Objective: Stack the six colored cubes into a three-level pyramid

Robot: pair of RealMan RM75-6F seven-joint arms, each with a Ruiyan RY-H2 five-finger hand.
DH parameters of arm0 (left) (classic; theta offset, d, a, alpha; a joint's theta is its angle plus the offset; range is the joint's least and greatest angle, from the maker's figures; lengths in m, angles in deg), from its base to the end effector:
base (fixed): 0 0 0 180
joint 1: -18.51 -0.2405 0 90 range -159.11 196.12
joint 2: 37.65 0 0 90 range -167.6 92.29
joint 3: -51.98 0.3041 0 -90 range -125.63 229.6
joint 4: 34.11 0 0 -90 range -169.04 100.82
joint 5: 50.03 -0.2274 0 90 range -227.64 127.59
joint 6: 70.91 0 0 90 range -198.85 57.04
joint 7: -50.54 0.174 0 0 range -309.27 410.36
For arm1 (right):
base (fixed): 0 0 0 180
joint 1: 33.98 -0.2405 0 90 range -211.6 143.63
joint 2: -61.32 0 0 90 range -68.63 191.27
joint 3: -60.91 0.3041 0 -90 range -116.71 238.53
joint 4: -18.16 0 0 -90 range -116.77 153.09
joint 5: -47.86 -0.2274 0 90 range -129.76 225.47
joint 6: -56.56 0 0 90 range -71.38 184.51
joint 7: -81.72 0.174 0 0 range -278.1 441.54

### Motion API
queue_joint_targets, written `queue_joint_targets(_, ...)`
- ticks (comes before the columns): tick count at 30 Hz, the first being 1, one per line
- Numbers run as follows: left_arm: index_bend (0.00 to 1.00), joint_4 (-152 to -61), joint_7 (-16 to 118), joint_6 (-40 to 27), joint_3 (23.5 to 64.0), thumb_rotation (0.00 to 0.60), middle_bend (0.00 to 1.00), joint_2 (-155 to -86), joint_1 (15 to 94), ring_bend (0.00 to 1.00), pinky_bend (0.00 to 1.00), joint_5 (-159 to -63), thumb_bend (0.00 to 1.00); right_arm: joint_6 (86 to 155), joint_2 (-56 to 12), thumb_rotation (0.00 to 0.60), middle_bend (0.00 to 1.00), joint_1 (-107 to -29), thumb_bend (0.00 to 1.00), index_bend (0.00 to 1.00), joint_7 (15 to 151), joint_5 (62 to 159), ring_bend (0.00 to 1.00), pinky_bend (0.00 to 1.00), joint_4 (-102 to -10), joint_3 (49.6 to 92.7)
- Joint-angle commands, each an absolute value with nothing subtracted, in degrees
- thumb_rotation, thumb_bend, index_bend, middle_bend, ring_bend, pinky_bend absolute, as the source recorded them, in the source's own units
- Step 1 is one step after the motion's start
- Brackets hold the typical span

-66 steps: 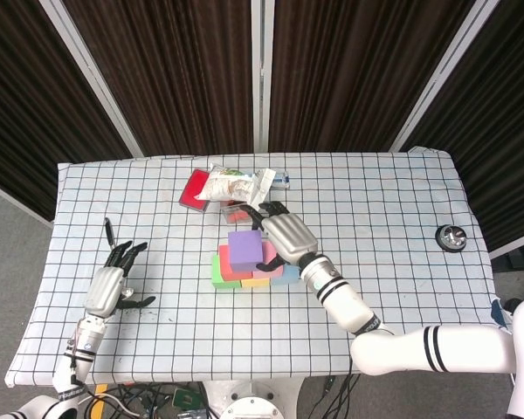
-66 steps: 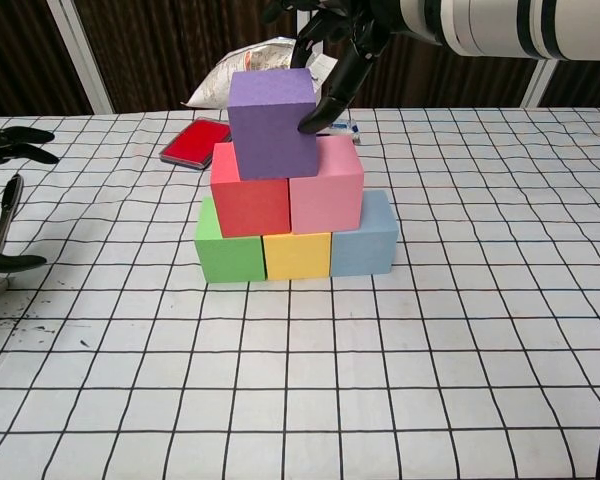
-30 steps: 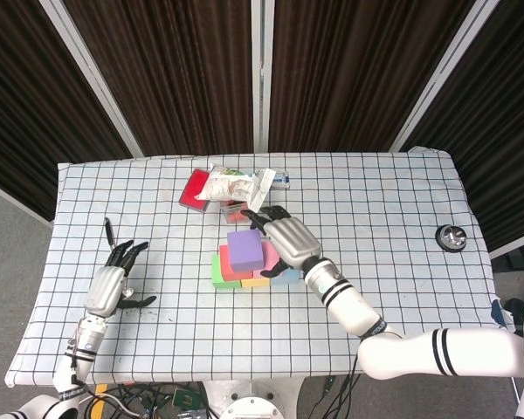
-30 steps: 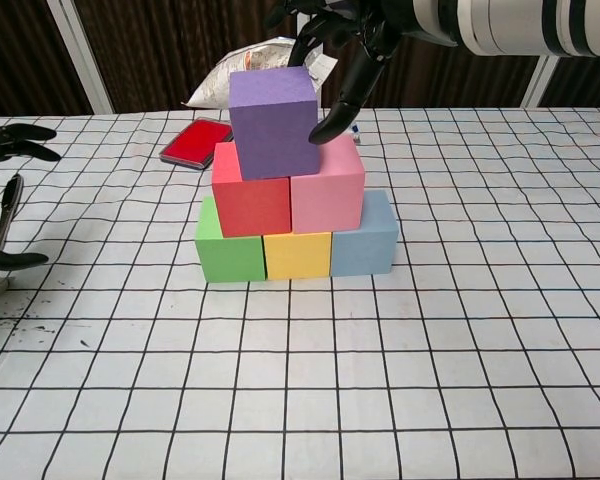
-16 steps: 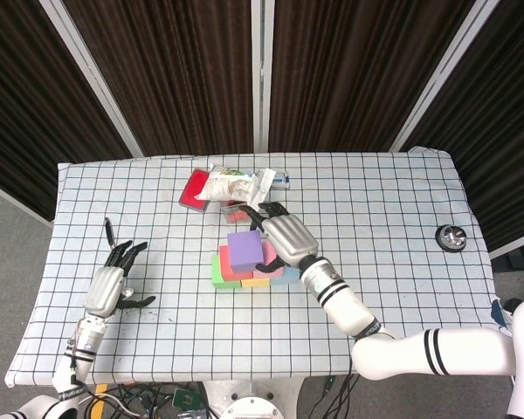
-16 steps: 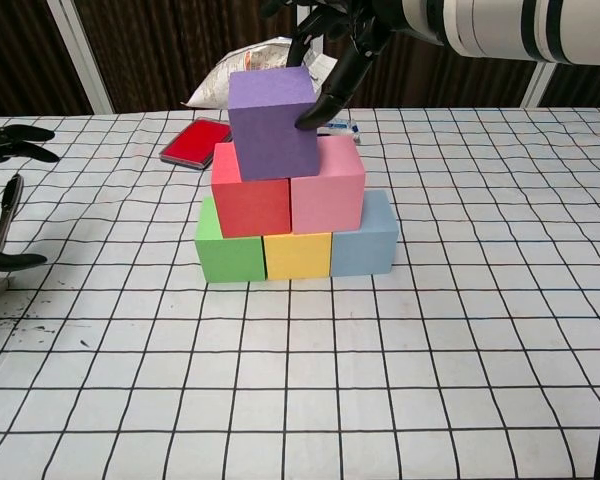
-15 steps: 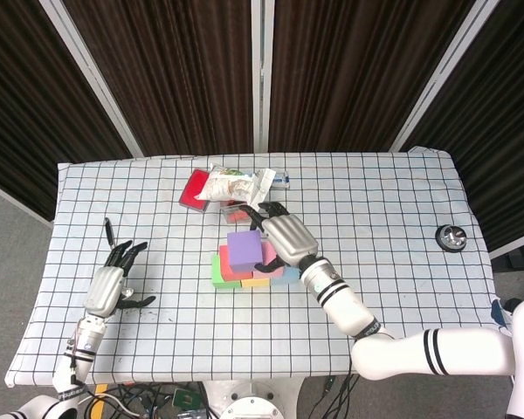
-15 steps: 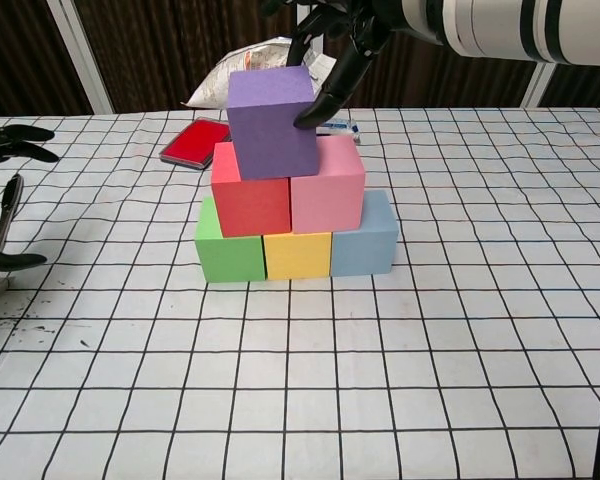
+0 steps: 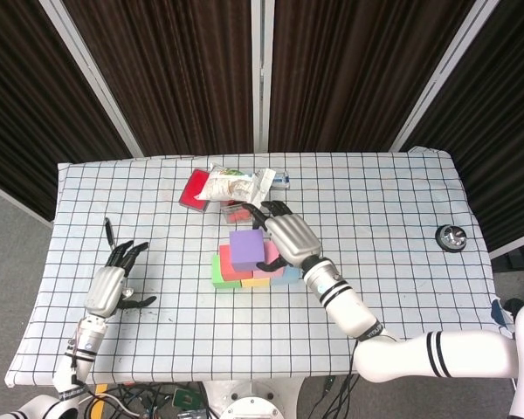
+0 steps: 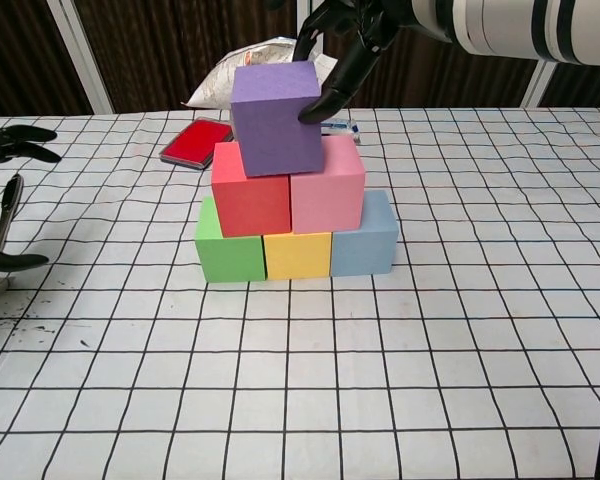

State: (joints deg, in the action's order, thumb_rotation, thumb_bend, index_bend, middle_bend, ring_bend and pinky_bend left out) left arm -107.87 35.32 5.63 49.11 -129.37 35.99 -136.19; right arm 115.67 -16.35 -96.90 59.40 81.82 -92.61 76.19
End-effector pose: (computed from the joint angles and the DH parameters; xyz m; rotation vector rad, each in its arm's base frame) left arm -0.3102 0.2878 -0.0164 -1.4633 -1.2373 -1.2589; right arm -0.0151 -0.4032 0.0072 1.8972 -1.2336 1.1036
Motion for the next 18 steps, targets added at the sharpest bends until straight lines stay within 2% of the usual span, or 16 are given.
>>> queue_joint_targets(1, 0.09, -107.85, 35.33, 5.55, 49.10, 0.600, 0.13, -129.37, 36.00, 0.00, 0.01, -136.12, 0.00, 115.80, -16.54, 0.600, 0.39, -96.82, 0.15, 0.00, 59.32, 81.60, 0.05, 0.00, -92.47, 76.25)
queue_joint_targets(18, 0.09, -107.58, 35.02, 5.89, 49.00, 0.600, 0.13, -129.32, 35.95, 0.00, 0.01, -136.18, 0.00, 116.21, -16.94, 0.600, 0.39, -96.82, 0.16, 0.00, 57.99, 80.43, 0.06, 0.00, -92.71, 76.83)
